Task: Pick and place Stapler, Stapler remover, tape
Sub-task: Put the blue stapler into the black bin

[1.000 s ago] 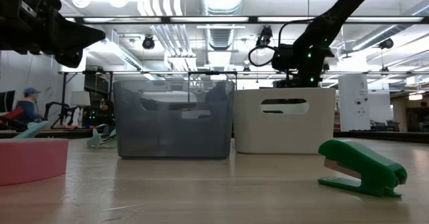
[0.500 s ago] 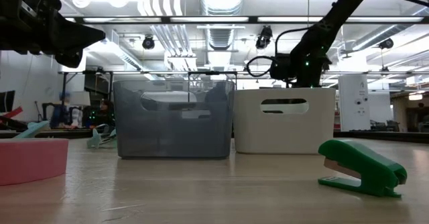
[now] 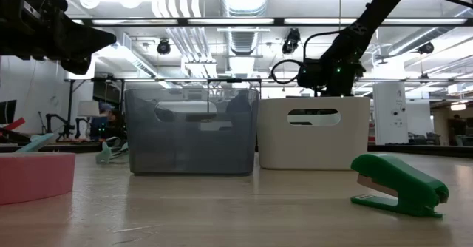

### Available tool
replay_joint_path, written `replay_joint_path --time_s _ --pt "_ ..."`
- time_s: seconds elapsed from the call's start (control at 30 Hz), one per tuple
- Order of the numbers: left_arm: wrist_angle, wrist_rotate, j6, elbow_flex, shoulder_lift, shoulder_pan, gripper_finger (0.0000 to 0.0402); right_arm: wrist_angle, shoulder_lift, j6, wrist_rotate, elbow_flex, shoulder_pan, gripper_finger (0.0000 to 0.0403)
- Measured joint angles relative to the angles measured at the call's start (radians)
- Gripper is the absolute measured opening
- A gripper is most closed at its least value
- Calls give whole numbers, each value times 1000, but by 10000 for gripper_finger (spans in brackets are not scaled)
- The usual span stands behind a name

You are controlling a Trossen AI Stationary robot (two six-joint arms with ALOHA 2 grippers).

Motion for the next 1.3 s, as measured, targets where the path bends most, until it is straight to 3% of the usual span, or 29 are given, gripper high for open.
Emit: replay_joint_path --time_s 1.0,1.3 --pt "0 0 0 0 0 0 23 26 0 45 -5 -17 0 92" --pt "0 0 0 0 0 0 23 12 -2 75 -5 -11 0 72"
